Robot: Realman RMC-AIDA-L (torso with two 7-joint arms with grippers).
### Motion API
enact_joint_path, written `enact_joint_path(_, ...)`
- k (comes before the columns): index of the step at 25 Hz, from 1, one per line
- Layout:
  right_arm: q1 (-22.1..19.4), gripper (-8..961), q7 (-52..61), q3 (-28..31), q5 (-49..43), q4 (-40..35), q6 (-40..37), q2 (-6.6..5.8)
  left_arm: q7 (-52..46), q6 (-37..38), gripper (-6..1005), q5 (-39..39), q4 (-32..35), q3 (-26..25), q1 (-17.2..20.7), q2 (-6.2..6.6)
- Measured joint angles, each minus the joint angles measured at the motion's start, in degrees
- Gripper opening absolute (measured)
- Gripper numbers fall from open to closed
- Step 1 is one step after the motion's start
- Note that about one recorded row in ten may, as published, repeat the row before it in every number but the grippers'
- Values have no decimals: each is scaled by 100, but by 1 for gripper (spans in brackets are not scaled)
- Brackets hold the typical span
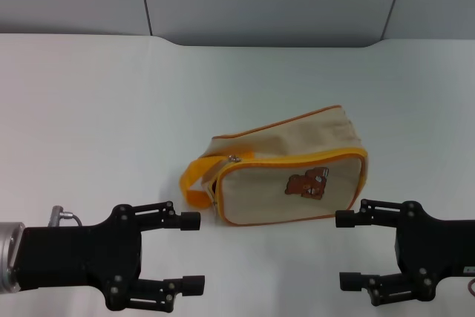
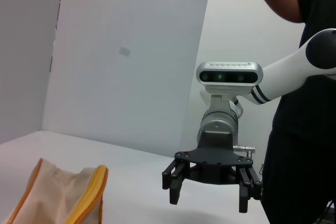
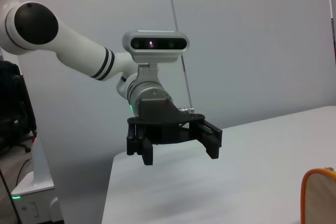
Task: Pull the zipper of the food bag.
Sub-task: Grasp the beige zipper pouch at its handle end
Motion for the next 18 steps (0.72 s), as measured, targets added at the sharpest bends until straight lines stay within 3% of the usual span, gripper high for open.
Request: enact_joint_path(18,-18,825,-15,-10,-15,29,0,3,16,4,818,7,-19,24,48,4)
